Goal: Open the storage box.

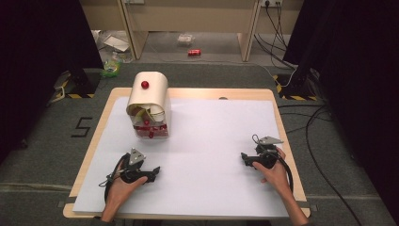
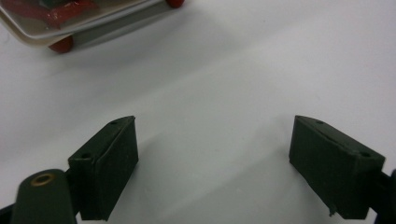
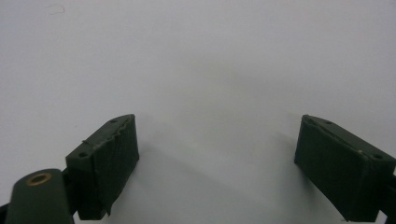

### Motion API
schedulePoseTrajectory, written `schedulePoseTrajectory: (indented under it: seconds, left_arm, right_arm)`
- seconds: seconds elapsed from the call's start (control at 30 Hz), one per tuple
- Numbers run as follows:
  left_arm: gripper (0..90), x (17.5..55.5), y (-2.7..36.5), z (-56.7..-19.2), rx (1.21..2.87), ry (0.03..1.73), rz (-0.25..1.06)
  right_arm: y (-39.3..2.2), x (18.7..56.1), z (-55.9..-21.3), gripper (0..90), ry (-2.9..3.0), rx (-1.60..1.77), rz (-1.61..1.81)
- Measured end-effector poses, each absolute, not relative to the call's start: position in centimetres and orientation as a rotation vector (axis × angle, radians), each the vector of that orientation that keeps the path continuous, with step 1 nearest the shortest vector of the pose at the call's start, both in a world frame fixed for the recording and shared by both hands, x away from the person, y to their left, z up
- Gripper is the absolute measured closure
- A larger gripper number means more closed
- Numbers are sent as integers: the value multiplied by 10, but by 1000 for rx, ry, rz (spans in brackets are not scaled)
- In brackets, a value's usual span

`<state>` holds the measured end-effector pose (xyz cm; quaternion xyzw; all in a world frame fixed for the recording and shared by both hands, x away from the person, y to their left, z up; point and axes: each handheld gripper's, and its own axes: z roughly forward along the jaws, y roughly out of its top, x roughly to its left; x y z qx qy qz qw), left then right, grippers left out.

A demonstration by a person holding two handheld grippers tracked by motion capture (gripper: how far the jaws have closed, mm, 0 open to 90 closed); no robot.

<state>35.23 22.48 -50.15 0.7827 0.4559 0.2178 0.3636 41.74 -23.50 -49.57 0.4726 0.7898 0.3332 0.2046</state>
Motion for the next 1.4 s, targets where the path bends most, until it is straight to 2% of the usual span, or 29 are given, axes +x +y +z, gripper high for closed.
schedulePoseTrajectory:
  seconds: [0.27,0.5,1.0,1.17,1.4]
  left_arm:
    - [156,358,223,-490,1918,1177,611]
    - [175,363,221,-481,1907,1171,645]
    - [399,385,212,-474,1772,1251,764]
    - [508,391,208,-478,1763,1275,813]
    - [581,395,206,-479,1710,1294,880]
  right_arm:
    - [-235,417,-496,138,2202,1318,930]
    - [-235,417,-496,138,2202,1318,930]
    - [-235,417,-496,138,2201,1317,929]
    - [-235,418,-496,138,2201,1311,929]
    - [-235,417,-496,138,2200,1317,930]
